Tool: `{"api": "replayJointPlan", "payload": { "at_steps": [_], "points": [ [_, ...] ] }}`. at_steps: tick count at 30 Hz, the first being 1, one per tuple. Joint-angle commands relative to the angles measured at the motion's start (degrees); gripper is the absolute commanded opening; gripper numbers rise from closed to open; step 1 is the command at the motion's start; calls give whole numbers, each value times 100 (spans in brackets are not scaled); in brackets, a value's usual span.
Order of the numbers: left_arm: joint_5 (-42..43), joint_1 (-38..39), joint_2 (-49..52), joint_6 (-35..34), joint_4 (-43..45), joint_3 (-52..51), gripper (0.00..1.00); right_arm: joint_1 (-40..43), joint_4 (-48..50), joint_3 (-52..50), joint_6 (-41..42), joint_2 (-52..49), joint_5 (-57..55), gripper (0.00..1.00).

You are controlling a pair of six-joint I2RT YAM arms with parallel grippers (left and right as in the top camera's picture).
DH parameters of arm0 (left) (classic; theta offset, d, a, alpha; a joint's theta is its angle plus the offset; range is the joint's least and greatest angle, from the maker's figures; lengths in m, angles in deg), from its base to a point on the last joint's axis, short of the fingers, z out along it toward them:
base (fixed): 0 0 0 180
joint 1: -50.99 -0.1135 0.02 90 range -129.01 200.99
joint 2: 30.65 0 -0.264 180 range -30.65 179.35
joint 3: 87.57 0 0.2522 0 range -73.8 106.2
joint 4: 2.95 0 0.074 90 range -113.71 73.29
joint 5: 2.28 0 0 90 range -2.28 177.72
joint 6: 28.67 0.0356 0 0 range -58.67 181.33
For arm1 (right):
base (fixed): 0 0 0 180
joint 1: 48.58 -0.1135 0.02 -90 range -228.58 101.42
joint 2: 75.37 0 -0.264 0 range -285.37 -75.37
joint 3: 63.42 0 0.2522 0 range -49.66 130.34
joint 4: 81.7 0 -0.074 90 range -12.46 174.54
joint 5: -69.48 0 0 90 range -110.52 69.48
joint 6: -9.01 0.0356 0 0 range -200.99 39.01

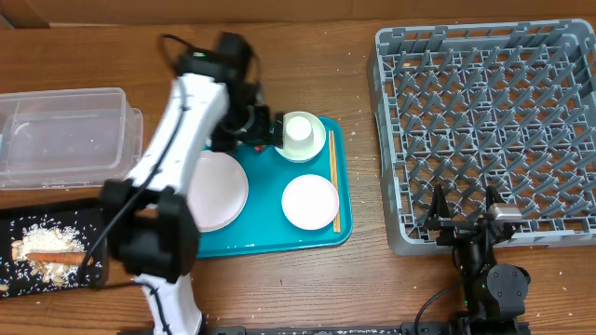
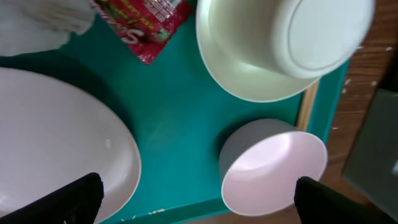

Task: Sort waste into correct bins and load items into the dishwasher
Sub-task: 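Move the left gripper back to the crumpled tissue on the teal tray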

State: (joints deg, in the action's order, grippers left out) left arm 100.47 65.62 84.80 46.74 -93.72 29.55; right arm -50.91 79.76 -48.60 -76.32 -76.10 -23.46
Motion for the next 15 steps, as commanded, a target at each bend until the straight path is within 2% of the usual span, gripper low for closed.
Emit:
{"api": "replayJointPlan", "payload": {
  "at_steps": [1, 6, 11, 15],
  "points": [
    [-743, 109, 323, -304, 70, -17, 100, 11, 15, -59, -20, 57, 0, 100],
    [-1384, -173, 291, -645, 101, 107, 100, 11, 15, -59, -20, 57, 0, 100],
    [-1338, -719, 291, -645, 136, 483, 100, 11, 17, -59, -20, 57, 0, 100],
    [-1139, -1169, 332, -647, 590, 479, 100, 11, 15, -59, -20, 57, 0, 100]
  ]
}}
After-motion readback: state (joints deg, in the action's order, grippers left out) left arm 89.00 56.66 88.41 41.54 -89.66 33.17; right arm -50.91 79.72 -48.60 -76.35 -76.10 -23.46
